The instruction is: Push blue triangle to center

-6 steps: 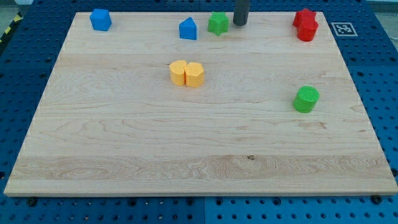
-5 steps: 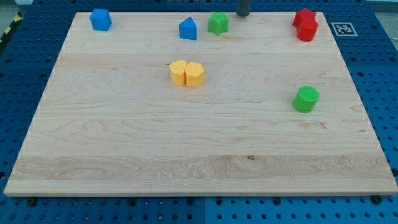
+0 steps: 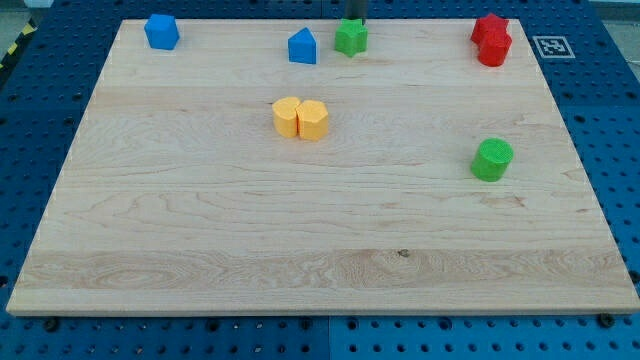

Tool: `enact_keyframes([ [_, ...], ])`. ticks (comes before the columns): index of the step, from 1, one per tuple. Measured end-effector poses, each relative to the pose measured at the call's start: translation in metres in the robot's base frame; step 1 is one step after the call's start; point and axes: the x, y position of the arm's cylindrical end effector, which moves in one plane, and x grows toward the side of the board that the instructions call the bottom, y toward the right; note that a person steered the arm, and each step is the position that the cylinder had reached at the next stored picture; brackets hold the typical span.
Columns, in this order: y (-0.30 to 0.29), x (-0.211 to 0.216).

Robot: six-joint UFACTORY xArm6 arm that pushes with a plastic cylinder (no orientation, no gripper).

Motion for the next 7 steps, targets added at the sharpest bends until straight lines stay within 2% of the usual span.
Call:
enact_keyframes([
  [1,-0.033,-0.001],
  [3,-0.052,0.0],
  [4,-0.085,0.018],
  [5,-0.091,0.038],
  [7,-0.051,0.056],
])
